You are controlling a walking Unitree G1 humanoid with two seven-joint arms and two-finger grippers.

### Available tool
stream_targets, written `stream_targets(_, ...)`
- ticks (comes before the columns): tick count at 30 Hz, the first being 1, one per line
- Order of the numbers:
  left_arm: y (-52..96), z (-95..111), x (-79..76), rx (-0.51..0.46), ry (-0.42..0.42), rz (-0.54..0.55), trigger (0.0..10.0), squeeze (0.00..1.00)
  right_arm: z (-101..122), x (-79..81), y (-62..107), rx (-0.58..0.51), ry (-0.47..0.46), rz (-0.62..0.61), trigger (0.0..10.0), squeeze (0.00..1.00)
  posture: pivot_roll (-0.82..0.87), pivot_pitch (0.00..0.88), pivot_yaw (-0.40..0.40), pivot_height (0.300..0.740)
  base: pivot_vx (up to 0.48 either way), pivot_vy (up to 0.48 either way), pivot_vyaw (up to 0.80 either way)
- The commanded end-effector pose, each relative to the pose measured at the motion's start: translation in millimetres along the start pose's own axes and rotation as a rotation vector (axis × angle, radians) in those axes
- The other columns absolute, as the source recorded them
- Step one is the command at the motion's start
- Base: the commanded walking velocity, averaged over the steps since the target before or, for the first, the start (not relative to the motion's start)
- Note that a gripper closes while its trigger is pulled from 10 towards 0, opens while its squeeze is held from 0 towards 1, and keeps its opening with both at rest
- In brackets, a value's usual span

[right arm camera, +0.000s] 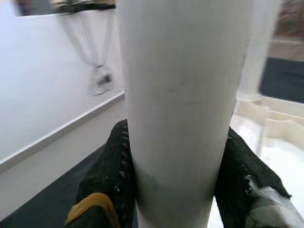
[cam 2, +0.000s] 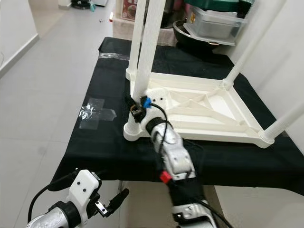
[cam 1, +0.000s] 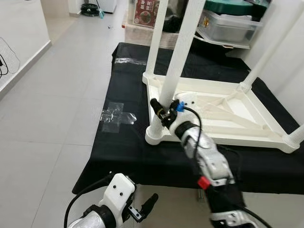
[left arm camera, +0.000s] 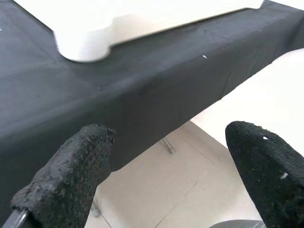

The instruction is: Building children table

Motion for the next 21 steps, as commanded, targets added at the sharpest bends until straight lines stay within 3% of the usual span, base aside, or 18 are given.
stream_targets(1,-0.5,-4,-3.6,0.010,0.020,-0.019,10.0,0.00,-10,3.7,9.5,0.061,-0.069,0.072,0.0,0.00,0.08,0.060,-0.143,0.740,0.000,0.000,0.00)
stream_targets(2,-0.6,-4,-3.7,0.010,0.020,-0.024,10.0,0.00,-8,2.4,20.7,0.087,-0.077,0.116,0.0,0.00,0.07,0.060,-0.140,0.740,0.000,0.000,0.00)
stream_targets(3,-0.6,-4,-3.7,0.010,0.020,-0.024,10.0,0.00,-8,2.4,20.7,0.087,-0.077,0.116,0.0,0.00,0.07,0.060,-0.140,0.740,0.000,0.000,0.00)
stream_targets(5,-0.7,-5,-3.7,0.009,0.020,-0.030,10.0,0.00,-6,-11.5,41.9,0.131,-0.069,0.133,0.0,0.00,0.07,0.060,-0.137,0.740,0.000,0.000,0.00)
stream_targets(6,-0.7,-5,-3.7,0.009,0.020,-0.030,10.0,0.00,-6,-11.5,41.9,0.131,-0.069,0.133,0.0,0.00,0.07,0.060,-0.137,0.740,0.000,0.000,0.00)
stream_targets(7,-0.7,-4,-3.4,0.008,0.020,-0.032,10.0,0.00,-7,-26.8,56.3,0.174,-0.054,0.114,0.0,0.00,0.06,0.061,-0.131,0.740,0.000,0.000,0.00)
stream_targets(8,-0.7,-4,-3.4,0.008,0.020,-0.032,10.0,0.00,-7,-26.8,56.3,0.174,-0.054,0.114,0.0,0.00,0.06,0.061,-0.131,0.740,0.000,0.000,0.00)
stream_targets(9,-0.7,-4,-3.1,0.008,0.019,-0.033,10.0,0.00,-7,-37.0,65.9,0.203,-0.044,0.098,0.0,0.00,0.06,0.061,-0.131,0.740,0.000,0.000,0.00)
stream_targets(10,-0.6,-5,-2.7,0.008,0.018,-0.034,10.0,0.00,-7,-71.4,86.4,0.245,-0.010,0.003,0.0,0.00,0.06,0.062,-0.128,0.740,0.000,0.000,0.00)
stream_targets(11,-0.6,-5,-2.9,0.009,0.017,-0.034,10.0,0.00,-5,-89.6,96.4,0.258,0.012,-0.057,0.0,0.00,0.07,0.062,-0.129,0.740,0.000,0.000,0.00)
stream_targets(12,-0.6,-5,-2.9,0.009,0.017,-0.034,10.0,0.00,-5,-89.6,96.4,0.258,0.012,-0.057,0.0,0.00,0.07,0.062,-0.129,0.740,0.000,0.000,0.00)
stream_targets(14,-0.6,-5,-3.1,0.009,0.016,-0.034,10.0,0.00,-3,-106.0,106.7,0.272,0.033,-0.112,0.0,0.00,0.07,0.062,-0.129,0.740,0.000,0.000,0.00)
stream_targets(16,-0.3,-5,-2.6,0.010,0.017,-0.034,10.0,0.00,6,-133.3,122.9,0.250,0.027,-0.222,0.0,0.00,0.07,0.062,-0.126,0.740,0.000,0.000,0.00)
stream_targets(17,-0.3,-5,-2.6,0.010,0.017,-0.034,10.0,0.00,6,-133.3,122.9,0.250,0.027,-0.222,0.0,0.00,0.07,0.062,-0.126,0.740,0.000,0.000,0.00)
stream_targets(19,-0.1,-5,-2.3,0.012,0.016,-0.035,10.0,0.00,25,-155.5,144.9,0.193,-0.040,-0.286,0.0,0.00,0.07,0.063,-0.122,0.740,0.000,0.000,0.00)
stream_targets(21,0.1,-6,-2.2,0.012,0.015,-0.036,10.0,0.00,27,-151.4,149.6,0.198,-0.083,-0.241,0.0,0.00,0.07,0.063,-0.122,0.740,0.000,0.000,0.00)
Point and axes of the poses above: a point about 5 cm out from each wrist's last joint towards the gripper, its own y axis pointing back from the gripper into the wrist, its own z axis along the axis of the wrist's last joint, x = y × z, the point moved 6 cm from there along -y, pointing out of the wrist towards the gripper, and after that the axes turned 15 degrees about -y, right-handed, at the moved point
